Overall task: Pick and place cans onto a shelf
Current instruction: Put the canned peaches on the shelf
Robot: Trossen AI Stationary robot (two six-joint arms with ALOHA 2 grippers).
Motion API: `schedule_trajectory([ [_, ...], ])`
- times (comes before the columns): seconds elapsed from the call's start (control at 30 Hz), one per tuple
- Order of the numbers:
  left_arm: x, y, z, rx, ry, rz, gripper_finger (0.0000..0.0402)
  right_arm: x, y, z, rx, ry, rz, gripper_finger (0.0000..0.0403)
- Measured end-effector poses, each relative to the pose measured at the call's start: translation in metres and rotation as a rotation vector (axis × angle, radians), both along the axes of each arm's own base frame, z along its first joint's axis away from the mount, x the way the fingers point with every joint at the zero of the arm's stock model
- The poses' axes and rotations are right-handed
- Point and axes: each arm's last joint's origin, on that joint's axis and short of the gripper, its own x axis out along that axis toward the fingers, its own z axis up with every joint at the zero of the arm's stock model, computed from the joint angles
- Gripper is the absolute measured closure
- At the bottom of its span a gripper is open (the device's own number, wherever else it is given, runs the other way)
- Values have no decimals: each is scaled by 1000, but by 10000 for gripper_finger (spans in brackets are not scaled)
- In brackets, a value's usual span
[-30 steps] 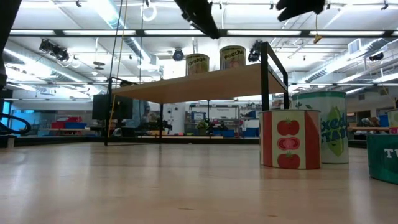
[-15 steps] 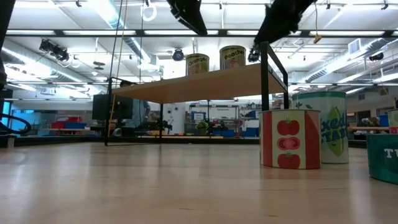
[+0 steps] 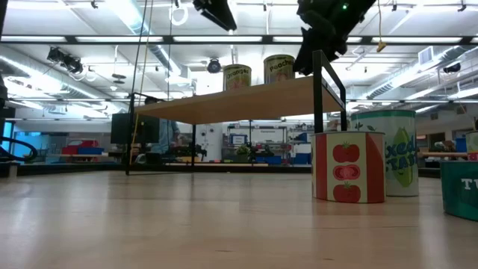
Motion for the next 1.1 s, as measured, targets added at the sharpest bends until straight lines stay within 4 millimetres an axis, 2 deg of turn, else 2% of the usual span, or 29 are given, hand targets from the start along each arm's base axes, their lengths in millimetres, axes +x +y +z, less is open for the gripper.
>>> schedule_trajectory([
  [0.17,-9,1,8,6,-25,9,111,11,-5,-9,3,8,-20,56],
  [0.37,-11,0,9,5,-20,6,111,23,-9,-21,21,-10,-90,56],
  [0.67,-11,-1,9,-7,-19,-10,111,33,-16,-21,33,-108,-130,56],
  [0.93,-12,-1,8,-14,-7,-15,111,28,-15,-14,85,-135,-88,56],
  [1.1,-15,2,2,-81,35,-56,111,24,-13,-13,114,-118,-76,56],
])
